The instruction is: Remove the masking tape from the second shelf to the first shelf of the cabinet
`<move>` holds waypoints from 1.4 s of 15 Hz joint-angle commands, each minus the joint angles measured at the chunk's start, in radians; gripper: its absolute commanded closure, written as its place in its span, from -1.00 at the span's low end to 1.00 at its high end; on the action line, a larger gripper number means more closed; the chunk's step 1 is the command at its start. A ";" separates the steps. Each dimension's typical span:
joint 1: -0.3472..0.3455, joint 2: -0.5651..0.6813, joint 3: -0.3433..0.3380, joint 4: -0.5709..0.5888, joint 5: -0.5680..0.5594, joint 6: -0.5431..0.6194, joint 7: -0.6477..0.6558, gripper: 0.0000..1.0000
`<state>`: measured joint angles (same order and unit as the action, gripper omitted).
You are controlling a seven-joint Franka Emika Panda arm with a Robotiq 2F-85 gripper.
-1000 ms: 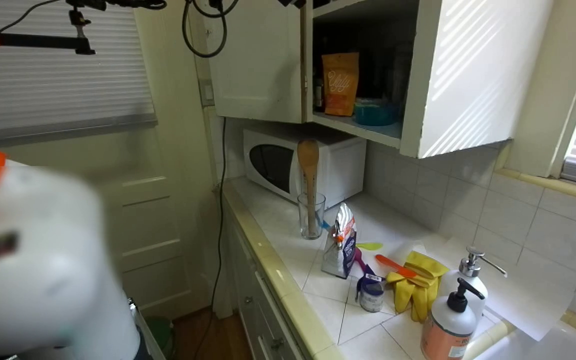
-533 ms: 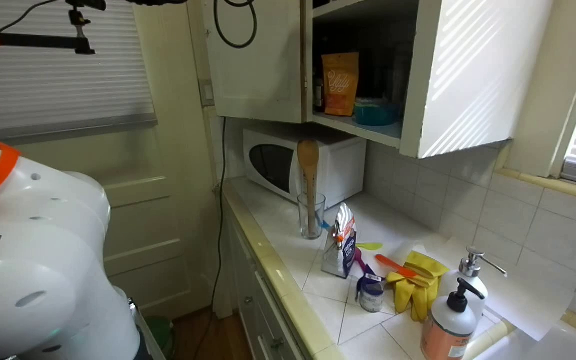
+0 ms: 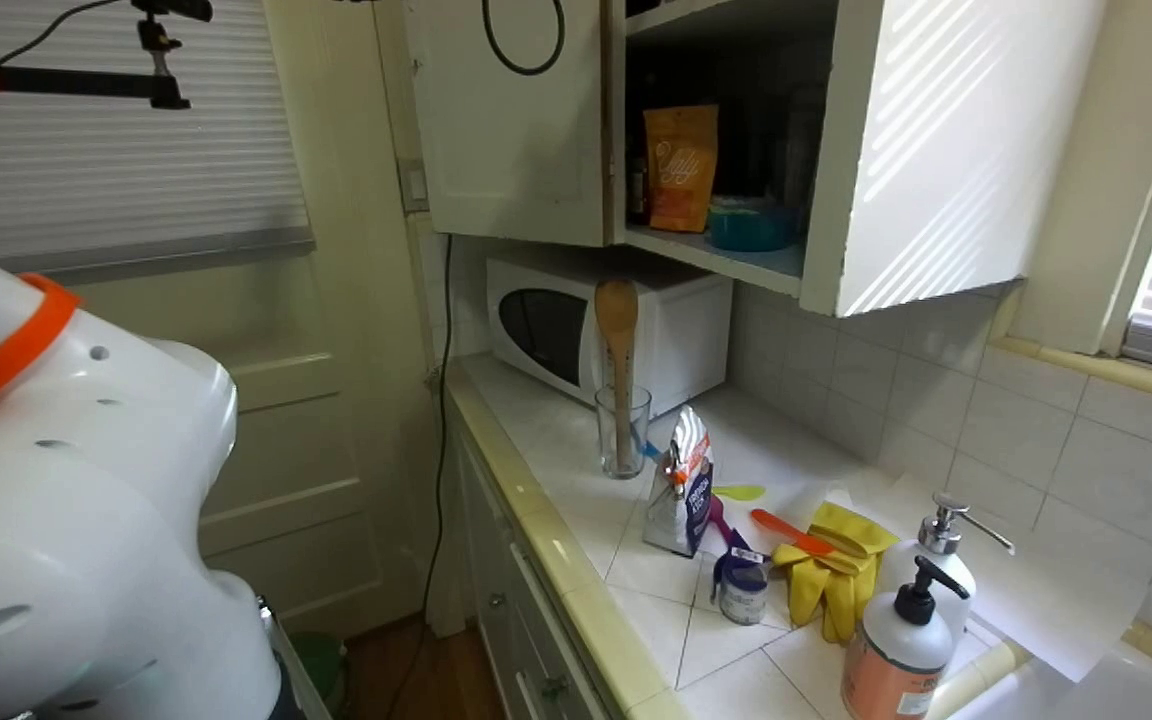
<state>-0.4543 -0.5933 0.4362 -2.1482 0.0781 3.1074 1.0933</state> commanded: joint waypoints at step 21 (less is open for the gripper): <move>-0.125 0.239 0.125 0.239 0.001 -0.101 0.084 -1.00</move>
<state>-0.5794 -0.3540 0.5616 -1.9090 0.0788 3.0063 1.1774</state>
